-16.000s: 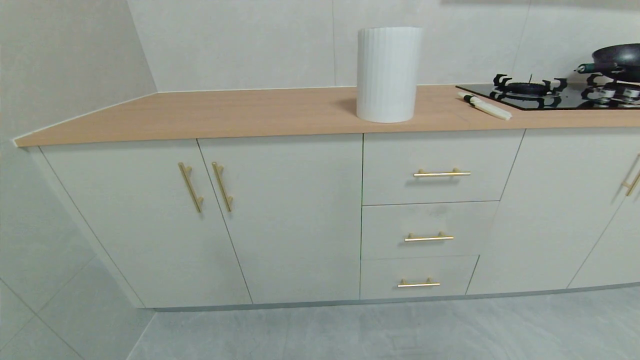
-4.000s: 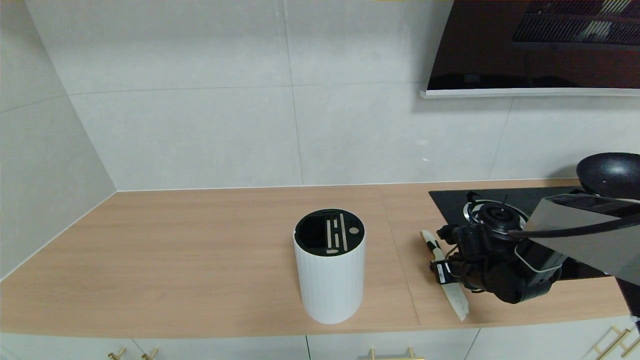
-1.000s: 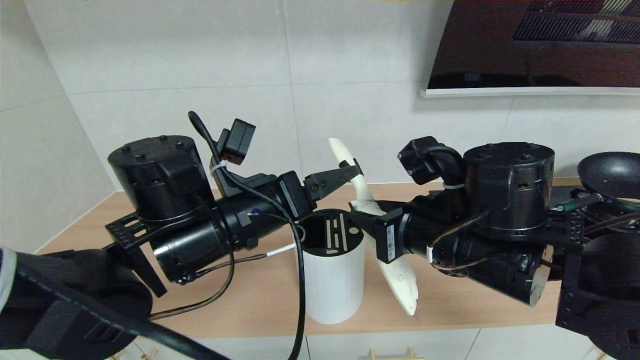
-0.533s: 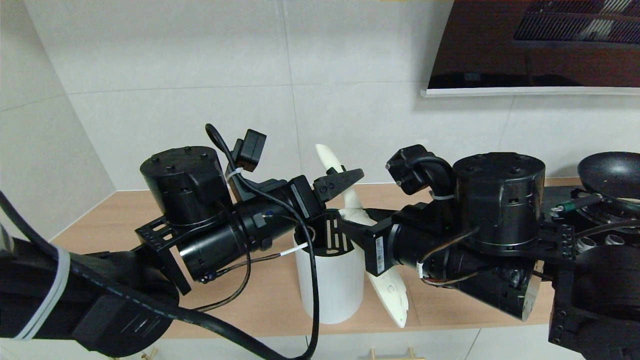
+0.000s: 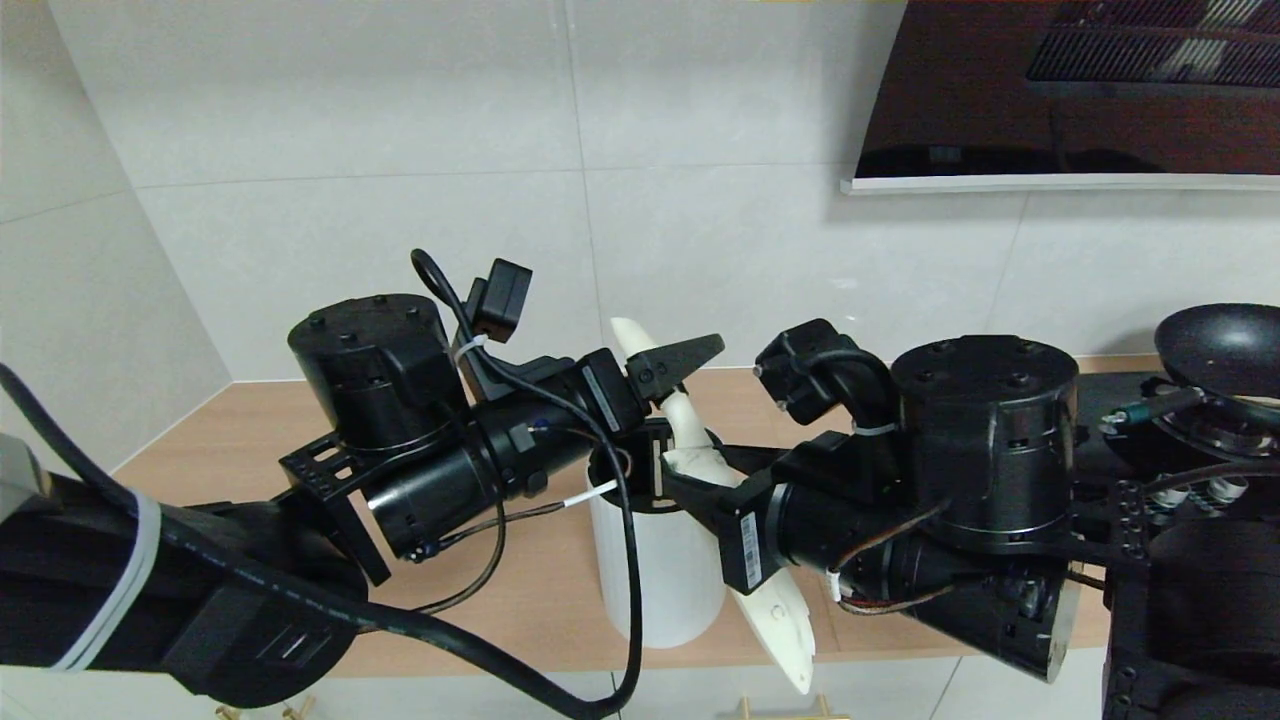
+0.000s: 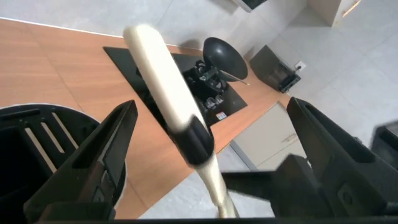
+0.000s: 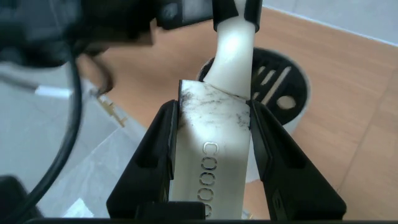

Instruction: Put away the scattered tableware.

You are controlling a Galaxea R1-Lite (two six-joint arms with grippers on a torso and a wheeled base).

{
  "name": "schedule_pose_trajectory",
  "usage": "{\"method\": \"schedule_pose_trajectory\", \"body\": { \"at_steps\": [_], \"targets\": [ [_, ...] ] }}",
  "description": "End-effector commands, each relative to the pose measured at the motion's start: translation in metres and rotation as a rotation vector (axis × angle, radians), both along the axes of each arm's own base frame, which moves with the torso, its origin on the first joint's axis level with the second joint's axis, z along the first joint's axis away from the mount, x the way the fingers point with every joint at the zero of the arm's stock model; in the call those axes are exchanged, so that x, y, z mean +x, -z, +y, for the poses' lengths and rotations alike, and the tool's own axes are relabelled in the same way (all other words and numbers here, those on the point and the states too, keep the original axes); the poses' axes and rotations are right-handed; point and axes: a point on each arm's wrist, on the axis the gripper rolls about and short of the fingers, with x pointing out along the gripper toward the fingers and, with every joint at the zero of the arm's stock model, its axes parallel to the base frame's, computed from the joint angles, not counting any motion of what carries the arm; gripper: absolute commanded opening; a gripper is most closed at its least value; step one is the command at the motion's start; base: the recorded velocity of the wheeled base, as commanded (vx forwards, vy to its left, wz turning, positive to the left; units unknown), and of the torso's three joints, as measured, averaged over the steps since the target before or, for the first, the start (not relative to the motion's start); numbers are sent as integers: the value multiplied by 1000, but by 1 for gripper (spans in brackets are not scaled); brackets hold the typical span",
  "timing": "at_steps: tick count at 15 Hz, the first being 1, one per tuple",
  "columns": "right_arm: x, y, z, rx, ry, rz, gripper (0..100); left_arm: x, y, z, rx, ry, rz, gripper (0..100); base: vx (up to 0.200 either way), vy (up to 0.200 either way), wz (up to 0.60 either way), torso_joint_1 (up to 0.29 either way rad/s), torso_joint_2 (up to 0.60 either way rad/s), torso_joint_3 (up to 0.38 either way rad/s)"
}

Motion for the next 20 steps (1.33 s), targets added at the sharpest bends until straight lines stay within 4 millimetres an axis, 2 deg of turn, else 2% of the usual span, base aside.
{"method": "schedule_pose_trajectory", "body": {
  "at_steps": [1, 7, 13, 14, 17, 20],
  "targets": [
    [-1, 0, 0, 0, -4, 0, 0, 1, 0, 0, 0, -2, 0, 0, 0, 0, 0, 0, 0, 0],
    [-2, -1, -1, 3, -2, -1, 0, 2, 7, -2, 12, 9, 18, 0, 0, 0, 0, 0, 0, 0],
    [0, -3, -1, 18, 8, -14, 0, 0, 1, -2, 1, -5, 2, 0, 0, 0, 0, 0, 0, 0],
    [0, -2, -1, 17, 7, -12, 100, -1, -1, -2, -1, -3, -1, 0, 0, 0, 0, 0, 0, 0],
    [-1, -3, -2, 21, 7, -13, 100, -8, -14, 2, -21, -4, -34, 0, 0, 0, 0, 0, 0, 0],
    [-11, -22, -18, 66, 11, -52, 100, -24, -50, 17, -50, -29, -116, 0, 0, 0, 0, 0, 0, 0]
  ]
}}
